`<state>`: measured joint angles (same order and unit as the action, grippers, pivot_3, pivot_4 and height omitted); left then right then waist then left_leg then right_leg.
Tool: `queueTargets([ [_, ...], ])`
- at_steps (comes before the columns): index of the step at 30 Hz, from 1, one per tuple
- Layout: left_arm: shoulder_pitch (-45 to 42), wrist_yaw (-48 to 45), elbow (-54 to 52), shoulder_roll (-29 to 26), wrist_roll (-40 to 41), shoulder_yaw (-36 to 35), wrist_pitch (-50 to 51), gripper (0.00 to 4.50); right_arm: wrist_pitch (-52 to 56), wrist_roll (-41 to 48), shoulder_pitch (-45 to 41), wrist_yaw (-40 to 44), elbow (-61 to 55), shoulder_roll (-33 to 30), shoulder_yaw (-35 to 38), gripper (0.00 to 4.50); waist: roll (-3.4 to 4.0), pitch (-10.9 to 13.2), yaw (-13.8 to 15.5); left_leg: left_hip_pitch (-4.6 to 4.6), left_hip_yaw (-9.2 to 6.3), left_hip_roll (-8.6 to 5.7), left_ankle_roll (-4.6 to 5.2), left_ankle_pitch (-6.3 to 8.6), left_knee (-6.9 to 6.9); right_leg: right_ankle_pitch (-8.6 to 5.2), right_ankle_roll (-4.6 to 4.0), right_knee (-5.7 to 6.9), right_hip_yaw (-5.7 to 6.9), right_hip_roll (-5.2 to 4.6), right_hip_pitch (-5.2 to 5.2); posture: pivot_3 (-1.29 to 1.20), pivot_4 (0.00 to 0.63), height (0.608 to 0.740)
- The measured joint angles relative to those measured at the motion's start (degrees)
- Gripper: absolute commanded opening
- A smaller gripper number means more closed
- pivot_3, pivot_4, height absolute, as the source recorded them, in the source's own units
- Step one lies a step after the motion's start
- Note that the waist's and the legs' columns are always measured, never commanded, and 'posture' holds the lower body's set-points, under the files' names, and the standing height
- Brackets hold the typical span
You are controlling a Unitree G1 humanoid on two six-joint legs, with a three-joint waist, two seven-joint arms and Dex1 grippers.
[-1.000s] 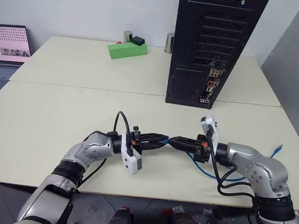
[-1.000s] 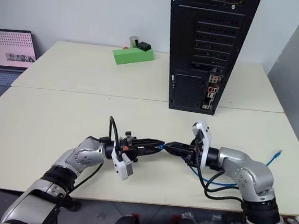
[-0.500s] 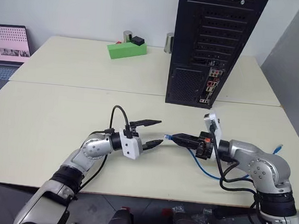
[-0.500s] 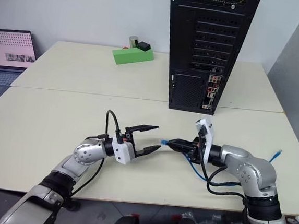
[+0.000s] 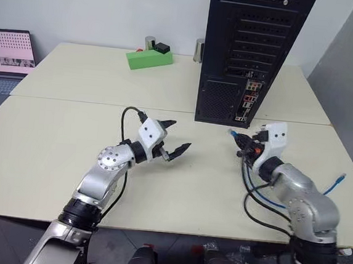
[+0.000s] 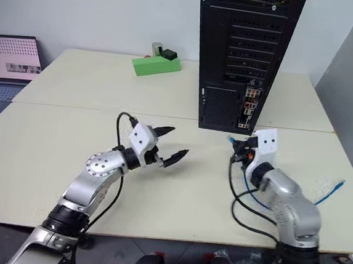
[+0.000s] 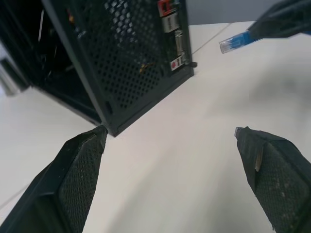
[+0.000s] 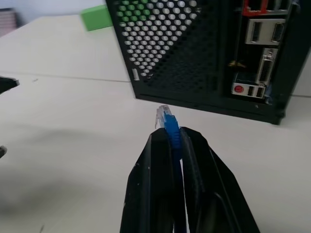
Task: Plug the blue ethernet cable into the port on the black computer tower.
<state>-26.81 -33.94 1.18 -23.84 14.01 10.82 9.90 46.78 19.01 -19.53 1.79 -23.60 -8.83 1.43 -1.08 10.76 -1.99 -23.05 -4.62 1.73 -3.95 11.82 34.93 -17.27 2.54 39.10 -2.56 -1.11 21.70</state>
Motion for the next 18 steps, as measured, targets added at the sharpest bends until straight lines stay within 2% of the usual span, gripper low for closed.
queueTargets([
  [3, -1.92, 0.89, -1.80, 1.12, -0.90, 0.11, 2.69, 4.48, -0.37, -4.56, -1.58, -7.64, 0.01, 5.61, -1.62, 0.00, 0.00, 0.00, 0.09, -0.04, 0.01, -0.01, 0.00, 0.00, 0.00, 0.01, -0.03, -0.02, -0.01, -0.01, 0.04, 0.00, 0.150, 0.740],
  [10, -3.57, 2.64, -1.69, 3.75, -1.92, -0.39, 6.81, 4.48, -5.28, -11.60, -3.68, -17.02, 2.75, 13.34, -1.82, 0.00, 0.00, 0.00, 0.10, -0.04, 0.02, -0.01, 0.00, 0.00, -0.02, 0.02, -0.03, -0.03, -0.01, -0.02, 0.05, 0.00, 0.150, 0.740],
  [18, -5.92, 2.09, -1.69, 4.44, -0.87, -1.90, 12.72, 4.48, -10.62, -14.59, -6.63, -19.69, 6.58, 16.54, -1.25, 0.00, 0.00, 0.00, 0.05, -0.04, 0.02, -0.01, 0.00, 0.00, -0.04, 0.02, -0.04, -0.02, -0.01, -0.01, 0.07, 0.00, 0.150, 0.740],
])
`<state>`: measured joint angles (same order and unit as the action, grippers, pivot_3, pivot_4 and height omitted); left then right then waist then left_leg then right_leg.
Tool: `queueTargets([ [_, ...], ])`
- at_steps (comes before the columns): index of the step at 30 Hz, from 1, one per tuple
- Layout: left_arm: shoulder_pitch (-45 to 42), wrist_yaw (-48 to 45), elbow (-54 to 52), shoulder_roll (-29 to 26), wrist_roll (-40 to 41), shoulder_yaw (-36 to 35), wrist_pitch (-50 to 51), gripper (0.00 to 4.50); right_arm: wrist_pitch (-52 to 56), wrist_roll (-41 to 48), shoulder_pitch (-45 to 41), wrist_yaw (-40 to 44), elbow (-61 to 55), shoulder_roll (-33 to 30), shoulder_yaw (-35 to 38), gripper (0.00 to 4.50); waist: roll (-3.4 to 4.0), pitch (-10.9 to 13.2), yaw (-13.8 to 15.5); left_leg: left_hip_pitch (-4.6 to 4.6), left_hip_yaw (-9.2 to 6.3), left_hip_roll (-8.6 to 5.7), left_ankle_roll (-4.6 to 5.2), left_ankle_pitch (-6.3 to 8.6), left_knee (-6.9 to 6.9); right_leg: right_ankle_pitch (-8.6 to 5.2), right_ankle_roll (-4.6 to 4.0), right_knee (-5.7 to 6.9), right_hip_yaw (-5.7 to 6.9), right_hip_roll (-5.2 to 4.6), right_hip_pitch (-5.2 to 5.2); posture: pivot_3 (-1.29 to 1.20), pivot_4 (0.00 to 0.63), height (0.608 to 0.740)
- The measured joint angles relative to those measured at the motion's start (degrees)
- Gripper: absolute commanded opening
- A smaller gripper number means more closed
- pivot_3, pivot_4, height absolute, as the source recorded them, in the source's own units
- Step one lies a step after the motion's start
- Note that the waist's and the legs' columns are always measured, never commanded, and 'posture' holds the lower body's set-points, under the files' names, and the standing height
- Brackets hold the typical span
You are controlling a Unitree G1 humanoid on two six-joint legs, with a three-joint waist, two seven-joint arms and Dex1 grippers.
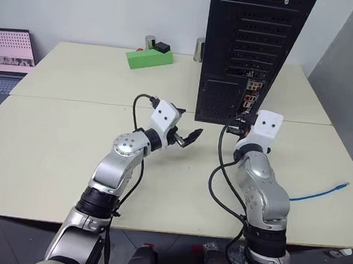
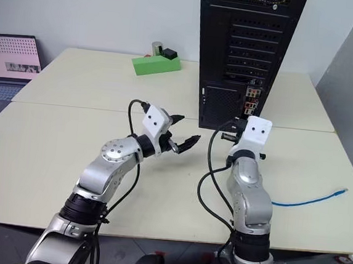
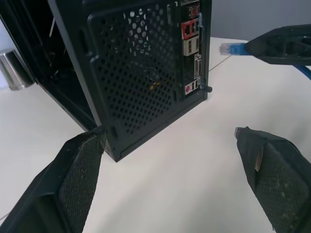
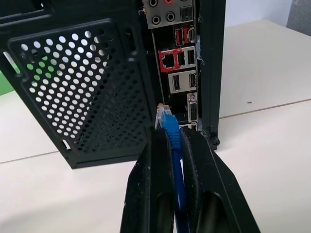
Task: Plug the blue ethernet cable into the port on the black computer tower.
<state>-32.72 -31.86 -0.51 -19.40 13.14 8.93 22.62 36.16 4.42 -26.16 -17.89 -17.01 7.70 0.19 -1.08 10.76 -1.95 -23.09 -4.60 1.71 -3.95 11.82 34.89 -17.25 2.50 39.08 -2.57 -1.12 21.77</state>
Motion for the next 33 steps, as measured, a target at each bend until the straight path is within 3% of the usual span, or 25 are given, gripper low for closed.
queueTargets([
  [13, -4.66, -4.56, 2.88, 0.76, 0.81, -0.21, 0.59, 4.48, -6.82, -1.40, -4.31, 0.02, 7.27, 0.34, 1.56, 0.00, 0.00, 0.00, -0.07, 0.00, 0.01, 0.00, 0.00, 0.00, -0.02, 0.00, -0.01, 0.00, -0.01, 0.00, 0.02, 0.00, 0.150, 0.740],
  [33, -4.63, -4.96, 3.44, 0.60, -0.80, -0.39, -0.49, 4.48, -13.44, -3.20, -8.50, 0.06, 15.42, -0.68, 3.13, 0.00, 0.01, 0.00, -0.06, -0.03, 0.02, 0.00, 0.00, 0.00, -0.02, 0.00, -0.01, 0.00, -0.02, 0.00, 0.05, 0.00, 0.150, 0.740],
])
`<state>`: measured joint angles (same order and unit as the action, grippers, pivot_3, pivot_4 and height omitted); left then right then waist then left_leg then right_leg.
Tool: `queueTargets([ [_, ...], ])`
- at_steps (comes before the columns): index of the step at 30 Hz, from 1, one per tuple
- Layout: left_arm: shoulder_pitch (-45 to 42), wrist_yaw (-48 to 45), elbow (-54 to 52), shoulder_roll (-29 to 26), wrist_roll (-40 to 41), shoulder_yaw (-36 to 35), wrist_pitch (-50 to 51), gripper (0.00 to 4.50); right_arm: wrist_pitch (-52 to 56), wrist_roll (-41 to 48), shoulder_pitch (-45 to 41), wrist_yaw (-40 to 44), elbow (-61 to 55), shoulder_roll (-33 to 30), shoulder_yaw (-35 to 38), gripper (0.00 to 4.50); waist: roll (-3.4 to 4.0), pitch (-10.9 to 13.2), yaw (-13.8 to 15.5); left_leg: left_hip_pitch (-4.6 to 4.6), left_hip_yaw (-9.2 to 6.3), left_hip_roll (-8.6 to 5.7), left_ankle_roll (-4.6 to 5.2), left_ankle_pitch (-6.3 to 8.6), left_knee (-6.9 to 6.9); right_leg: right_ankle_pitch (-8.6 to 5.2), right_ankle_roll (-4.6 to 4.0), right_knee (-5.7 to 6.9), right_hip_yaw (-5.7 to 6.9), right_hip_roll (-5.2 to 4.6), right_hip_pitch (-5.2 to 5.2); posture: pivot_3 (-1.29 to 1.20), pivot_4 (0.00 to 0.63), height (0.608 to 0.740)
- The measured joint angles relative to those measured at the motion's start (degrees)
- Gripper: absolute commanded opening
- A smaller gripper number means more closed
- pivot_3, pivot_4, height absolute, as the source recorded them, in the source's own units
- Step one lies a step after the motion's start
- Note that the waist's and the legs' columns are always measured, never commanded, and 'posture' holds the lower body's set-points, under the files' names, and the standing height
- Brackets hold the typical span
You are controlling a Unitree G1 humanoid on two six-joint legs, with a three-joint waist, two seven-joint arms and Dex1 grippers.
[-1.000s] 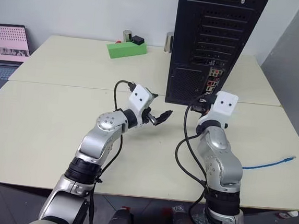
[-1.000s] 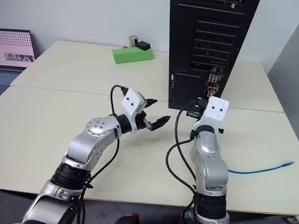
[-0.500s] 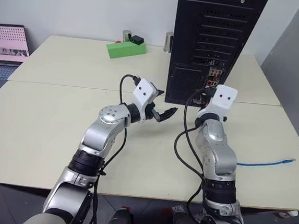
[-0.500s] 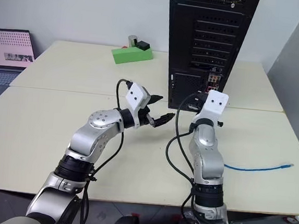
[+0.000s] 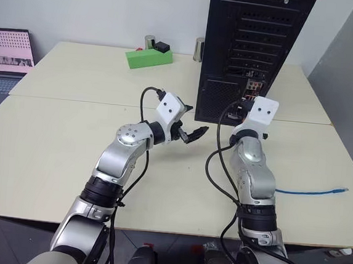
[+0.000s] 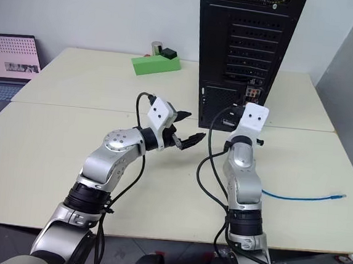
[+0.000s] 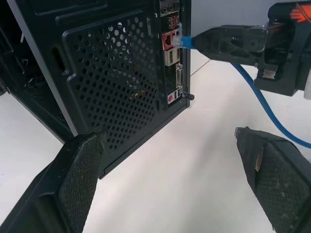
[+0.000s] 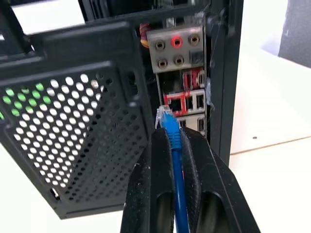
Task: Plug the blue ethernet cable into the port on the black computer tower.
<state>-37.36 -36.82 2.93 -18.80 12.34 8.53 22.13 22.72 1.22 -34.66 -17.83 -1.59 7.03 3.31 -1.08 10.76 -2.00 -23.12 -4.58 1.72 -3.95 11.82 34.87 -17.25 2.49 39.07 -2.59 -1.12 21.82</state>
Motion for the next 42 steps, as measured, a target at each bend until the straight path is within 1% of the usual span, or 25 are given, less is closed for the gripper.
queueTargets([
  [21, 0.78, 0.14, -0.11, -0.08, -0.33, -0.07, -0.06, 4.48, -3.56, -1.71, -1.73, 0.13, 5.47, -2.14, 0.73, 0.00, 0.00, 0.00, 0.00, -0.02, 0.00, 0.00, 0.00, 0.00, 0.00, 0.00, 0.00, 0.00, -0.01, 0.00, 0.02, 0.00, 0.150, 0.740],
  [42, 0.91, 0.86, -0.12, -0.05, -1.05, -0.09, -0.19, 4.48, -5.01, -2.22, -2.63, 1.49, 8.82, -2.46, 1.05, 0.00, 0.00, 0.00, 0.00, -0.03, 0.00, 0.00, 0.00, 0.00, -0.01, 0.00, 0.00, 0.00, 0.00, 0.00, 0.04, 0.00, 0.150, 0.740],
])
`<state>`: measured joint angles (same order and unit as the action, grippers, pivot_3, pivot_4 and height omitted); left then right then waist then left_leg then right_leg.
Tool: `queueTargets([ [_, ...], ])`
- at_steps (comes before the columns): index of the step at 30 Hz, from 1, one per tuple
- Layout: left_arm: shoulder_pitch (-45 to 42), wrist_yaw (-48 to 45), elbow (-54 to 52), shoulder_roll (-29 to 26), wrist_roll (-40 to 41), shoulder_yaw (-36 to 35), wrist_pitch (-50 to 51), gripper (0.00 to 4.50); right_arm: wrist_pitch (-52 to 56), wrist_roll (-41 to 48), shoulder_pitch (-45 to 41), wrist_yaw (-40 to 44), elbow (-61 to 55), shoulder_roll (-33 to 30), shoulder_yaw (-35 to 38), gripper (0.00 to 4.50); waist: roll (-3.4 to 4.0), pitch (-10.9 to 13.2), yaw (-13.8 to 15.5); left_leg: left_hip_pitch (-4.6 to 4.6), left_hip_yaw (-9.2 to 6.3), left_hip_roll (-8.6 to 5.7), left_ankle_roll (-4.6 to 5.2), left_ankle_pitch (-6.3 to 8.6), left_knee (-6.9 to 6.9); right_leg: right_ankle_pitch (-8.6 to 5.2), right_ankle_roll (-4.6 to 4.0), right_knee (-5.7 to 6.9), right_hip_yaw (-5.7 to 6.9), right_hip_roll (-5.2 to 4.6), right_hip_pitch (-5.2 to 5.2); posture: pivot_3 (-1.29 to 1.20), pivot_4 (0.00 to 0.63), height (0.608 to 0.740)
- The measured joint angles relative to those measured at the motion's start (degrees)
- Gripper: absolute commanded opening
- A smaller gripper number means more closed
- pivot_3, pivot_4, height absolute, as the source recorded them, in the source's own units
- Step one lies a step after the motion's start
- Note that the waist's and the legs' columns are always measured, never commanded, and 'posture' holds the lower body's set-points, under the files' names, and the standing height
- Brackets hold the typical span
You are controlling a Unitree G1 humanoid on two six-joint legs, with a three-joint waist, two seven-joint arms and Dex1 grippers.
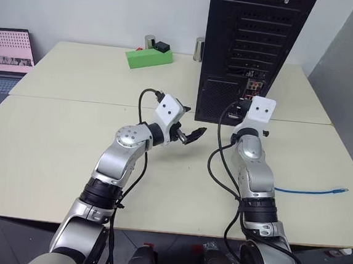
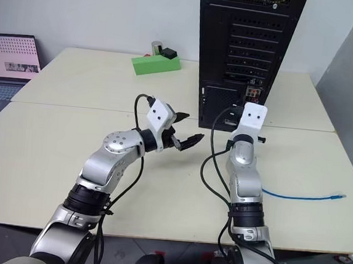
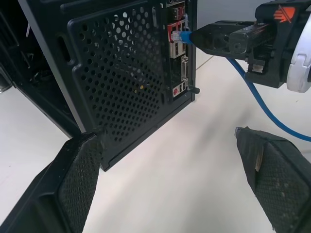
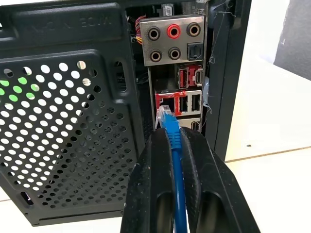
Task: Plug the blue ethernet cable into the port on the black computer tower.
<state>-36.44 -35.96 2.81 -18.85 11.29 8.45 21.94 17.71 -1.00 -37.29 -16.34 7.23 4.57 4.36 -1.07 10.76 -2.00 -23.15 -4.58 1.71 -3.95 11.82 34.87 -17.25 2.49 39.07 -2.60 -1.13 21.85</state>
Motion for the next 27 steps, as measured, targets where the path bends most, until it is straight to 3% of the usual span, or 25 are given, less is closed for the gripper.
queueTargets([
  [27, 0.08, 0.29, -0.01, 0.00, -0.01, 0.00, -0.11, 4.48, -1.16, -0.19, -0.76, -0.20, 1.87, -1.00, -0.17, 0.00, 0.00, 0.00, -0.14, 0.01, 0.01, 0.00, 0.00, 0.00, 0.01, 0.00, 0.00, 0.02, -0.02, 0.00, 0.01, 0.00, 0.150, 0.740],
])
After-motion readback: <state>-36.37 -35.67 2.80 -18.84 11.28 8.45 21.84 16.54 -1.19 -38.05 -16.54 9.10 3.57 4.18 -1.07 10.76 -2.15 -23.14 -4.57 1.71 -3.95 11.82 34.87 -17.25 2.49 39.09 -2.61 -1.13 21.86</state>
